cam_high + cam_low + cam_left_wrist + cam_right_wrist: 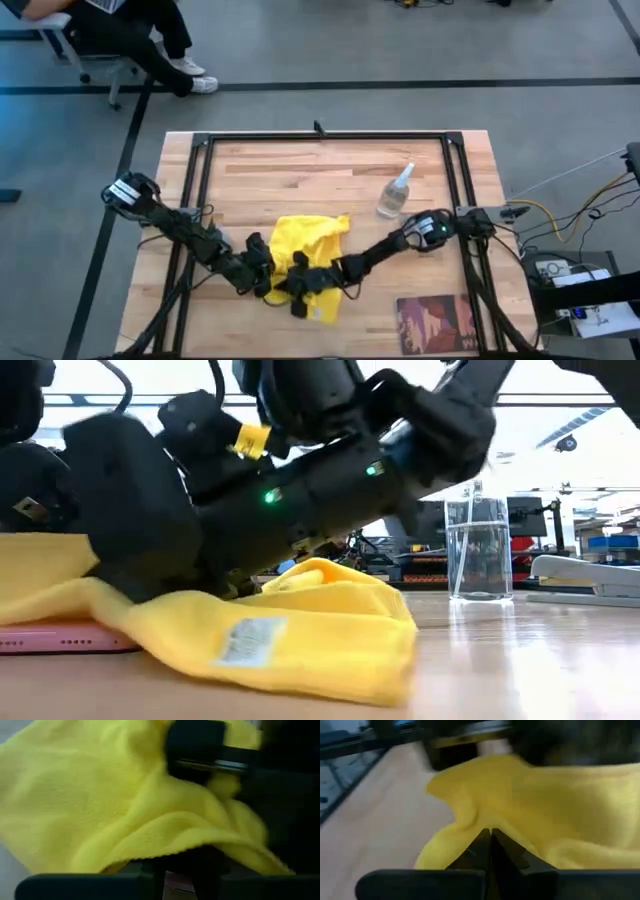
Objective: Apply microfiber cloth
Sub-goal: Wipe the front and back of the cellphone with the yellow microfiber cloth
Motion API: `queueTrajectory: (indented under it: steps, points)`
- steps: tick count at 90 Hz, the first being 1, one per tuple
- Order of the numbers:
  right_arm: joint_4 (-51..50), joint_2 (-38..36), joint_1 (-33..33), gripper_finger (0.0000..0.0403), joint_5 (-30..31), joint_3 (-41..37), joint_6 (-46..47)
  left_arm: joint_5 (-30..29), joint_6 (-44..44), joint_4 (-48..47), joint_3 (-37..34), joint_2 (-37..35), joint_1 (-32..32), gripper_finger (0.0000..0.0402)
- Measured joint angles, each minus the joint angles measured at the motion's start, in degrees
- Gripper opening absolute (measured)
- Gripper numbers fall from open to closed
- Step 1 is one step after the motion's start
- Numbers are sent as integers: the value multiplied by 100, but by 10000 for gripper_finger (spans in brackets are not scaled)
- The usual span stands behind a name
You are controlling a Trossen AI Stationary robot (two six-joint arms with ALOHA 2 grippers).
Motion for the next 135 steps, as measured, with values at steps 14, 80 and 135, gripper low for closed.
queueTrajectory:
  steps: [14,80,135]
  points:
    - [-288,-130,-195,0,82,-23,-321,18,-2,-35,3,0,-34,59]
    - [-1627,-659,-607,0,1608,-592,-1293,374,-4,-195,17,-3,-175,59]
    - [-2309,-3052,-1076,0,1456,-2613,-1759,195,1017,-605,-13,-1032,-166,59]
